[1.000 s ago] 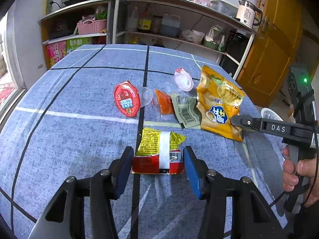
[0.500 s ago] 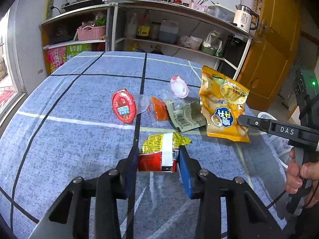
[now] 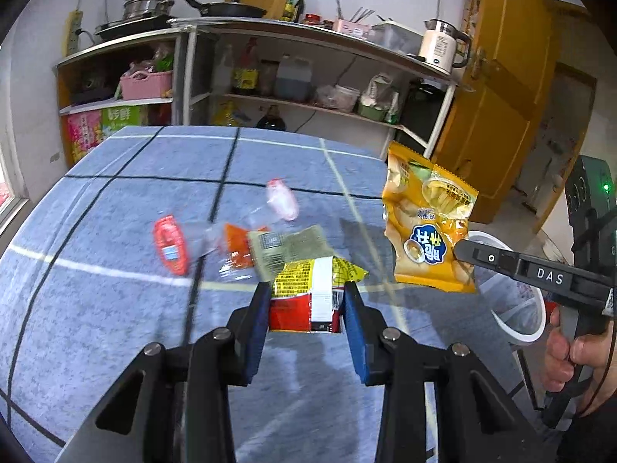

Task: Collect trash
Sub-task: 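Carry the red-yellow packet with the left tool while the right tool carries the yellow chip bag to the bin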

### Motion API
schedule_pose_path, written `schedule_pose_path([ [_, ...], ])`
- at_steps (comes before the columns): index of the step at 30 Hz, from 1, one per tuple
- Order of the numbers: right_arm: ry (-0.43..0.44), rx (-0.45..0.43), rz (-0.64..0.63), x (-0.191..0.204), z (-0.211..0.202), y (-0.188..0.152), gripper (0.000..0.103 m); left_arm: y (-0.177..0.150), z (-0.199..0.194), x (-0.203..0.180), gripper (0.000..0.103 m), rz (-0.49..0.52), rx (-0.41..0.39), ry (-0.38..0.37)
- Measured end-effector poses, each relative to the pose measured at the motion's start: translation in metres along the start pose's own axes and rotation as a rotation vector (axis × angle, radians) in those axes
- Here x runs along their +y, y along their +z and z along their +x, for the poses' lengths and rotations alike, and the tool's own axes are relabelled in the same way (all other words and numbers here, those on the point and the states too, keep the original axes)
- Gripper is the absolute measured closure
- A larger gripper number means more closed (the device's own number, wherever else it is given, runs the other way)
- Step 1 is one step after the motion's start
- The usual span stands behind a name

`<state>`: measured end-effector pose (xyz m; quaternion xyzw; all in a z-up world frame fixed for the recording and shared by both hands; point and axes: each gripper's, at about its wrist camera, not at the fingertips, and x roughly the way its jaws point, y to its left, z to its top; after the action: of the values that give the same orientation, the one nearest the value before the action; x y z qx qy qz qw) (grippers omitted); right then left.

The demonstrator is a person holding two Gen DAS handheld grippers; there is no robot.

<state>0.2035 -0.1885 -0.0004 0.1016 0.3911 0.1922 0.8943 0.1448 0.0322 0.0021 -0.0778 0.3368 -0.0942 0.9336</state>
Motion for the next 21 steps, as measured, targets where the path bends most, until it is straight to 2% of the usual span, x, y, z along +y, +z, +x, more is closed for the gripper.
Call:
schedule_pose_path([
  [8,-0.063,-0.047,0.051,-0.040,-0.034,-0.006,0.097,0.008,0.013,-0.039,0.064,0.045,0.002,-0.077],
  [21,-0.188,-0.109,0.160,-0.114,-0.084,-0.022,0.097,0.024,0.036,-0.127,0.064,0.154,0.024,-0.205],
])
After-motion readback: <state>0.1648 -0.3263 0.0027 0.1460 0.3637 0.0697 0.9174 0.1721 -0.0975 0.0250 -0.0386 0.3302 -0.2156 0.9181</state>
